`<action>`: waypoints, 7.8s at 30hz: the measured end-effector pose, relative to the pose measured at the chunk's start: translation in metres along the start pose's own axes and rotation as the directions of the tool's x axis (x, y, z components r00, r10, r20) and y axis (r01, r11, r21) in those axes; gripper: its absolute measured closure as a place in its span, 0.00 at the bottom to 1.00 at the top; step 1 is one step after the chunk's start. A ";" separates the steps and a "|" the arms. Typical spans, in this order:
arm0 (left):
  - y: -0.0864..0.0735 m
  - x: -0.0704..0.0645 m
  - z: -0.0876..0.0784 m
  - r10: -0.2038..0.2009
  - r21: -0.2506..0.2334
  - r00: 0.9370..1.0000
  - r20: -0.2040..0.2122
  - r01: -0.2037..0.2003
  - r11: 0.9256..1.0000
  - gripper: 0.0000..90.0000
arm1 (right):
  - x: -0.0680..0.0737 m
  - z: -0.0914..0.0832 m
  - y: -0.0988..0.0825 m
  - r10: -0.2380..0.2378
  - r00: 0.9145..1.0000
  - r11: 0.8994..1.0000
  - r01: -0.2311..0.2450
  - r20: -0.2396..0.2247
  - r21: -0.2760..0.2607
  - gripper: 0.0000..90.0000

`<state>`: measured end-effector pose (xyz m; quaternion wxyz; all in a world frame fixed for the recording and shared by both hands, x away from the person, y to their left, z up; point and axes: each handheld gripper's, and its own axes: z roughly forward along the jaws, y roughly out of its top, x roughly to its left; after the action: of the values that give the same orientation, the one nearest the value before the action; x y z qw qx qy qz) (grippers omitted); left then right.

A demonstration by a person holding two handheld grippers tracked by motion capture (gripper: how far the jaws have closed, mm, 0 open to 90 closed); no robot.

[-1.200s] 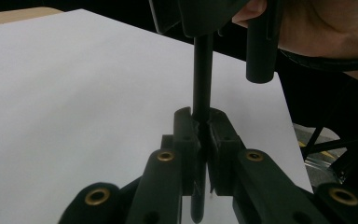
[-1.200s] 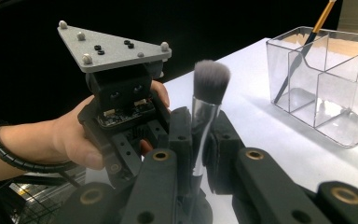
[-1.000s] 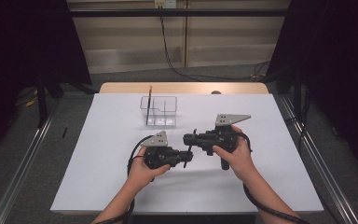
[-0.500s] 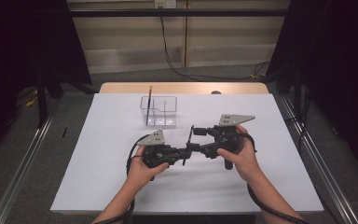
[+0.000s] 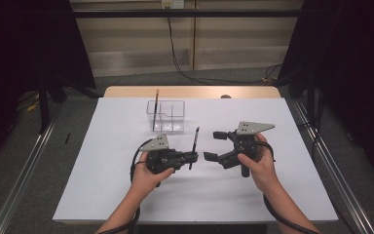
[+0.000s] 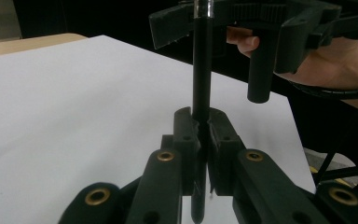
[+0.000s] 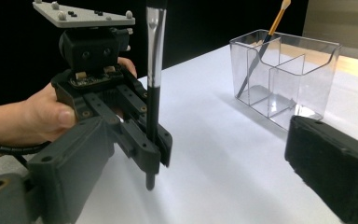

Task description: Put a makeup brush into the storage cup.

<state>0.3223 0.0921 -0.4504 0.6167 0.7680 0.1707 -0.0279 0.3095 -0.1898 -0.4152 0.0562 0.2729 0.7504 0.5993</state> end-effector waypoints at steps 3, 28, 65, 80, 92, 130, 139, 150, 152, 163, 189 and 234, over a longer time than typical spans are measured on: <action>0.000 0.000 -0.002 0.003 0.001 1.000 -0.005 -0.003 1.000 0.93 | -0.001 -0.004 -0.002 -0.004 1.000 1.000 0.004 0.003 -0.008 0.05; 0.005 0.004 -0.011 0.017 -0.029 0.998 -0.056 -0.019 0.999 0.93 | -0.010 -0.034 -0.024 -0.026 0.995 1.000 0.025 0.094 0.015 0.05; 0.017 0.014 -0.029 0.020 -0.074 0.989 -0.147 -0.032 0.997 0.93 | -0.016 -0.075 -0.043 -0.026 0.985 1.000 0.025 0.169 0.012 0.04; 0.026 0.026 -0.038 0.024 -0.084 0.980 -0.199 -0.041 0.996 0.93 | -0.017 -0.085 -0.049 -0.017 0.981 1.000 0.016 0.195 0.011 0.04; 0.033 0.032 -0.046 0.008 -0.098 0.971 -0.239 -0.032 0.995 0.93 | -0.016 -0.084 -0.051 -0.029 0.982 0.999 0.026 0.189 0.019 0.04; 0.063 0.061 -0.063 -0.016 -0.154 0.945 -0.327 -0.036 0.987 0.93 | -0.016 -0.095 -0.053 -0.020 0.977 1.000 0.017 0.211 0.013 0.04; 0.061 0.070 -0.065 -0.041 -0.163 0.936 -0.351 -0.018 0.986 0.93 | -0.016 -0.096 -0.054 -0.019 0.977 1.000 0.016 0.213 0.015 0.04; 0.061 0.079 -0.072 -0.053 -0.170 0.924 -0.379 -0.013 0.985 0.93 | -0.016 -0.096 -0.055 -0.020 0.976 1.000 0.017 0.215 0.018 0.04; 0.062 0.080 -0.072 -0.053 -0.168 0.921 -0.386 -0.014 0.986 0.93 | -0.016 -0.096 -0.055 -0.022 0.976 1.000 0.018 0.216 0.018 0.04; 0.067 0.088 -0.073 -0.058 -0.173 0.907 -0.418 -0.017 0.985 0.93 | -0.015 -0.098 -0.057 -0.020 0.975 1.000 0.016 0.219 0.023 0.04; 0.084 0.116 -0.072 -0.064 -0.175 0.871 -0.488 -0.026 0.984 0.93 | -0.015 -0.110 -0.063 -0.008 0.971 1.000 0.004 0.240 0.018 0.04; 0.057 0.137 -0.056 -0.087 -0.154 0.829 -0.553 0.002 0.988 0.92 | -0.018 -0.114 -0.067 -0.008 0.972 1.000 0.006 0.234 0.010 0.04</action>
<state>0.4590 0.1666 -0.4187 0.5940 0.6910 0.3627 0.1956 0.2556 -0.3061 -0.4504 0.1453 0.3394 0.7423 0.5592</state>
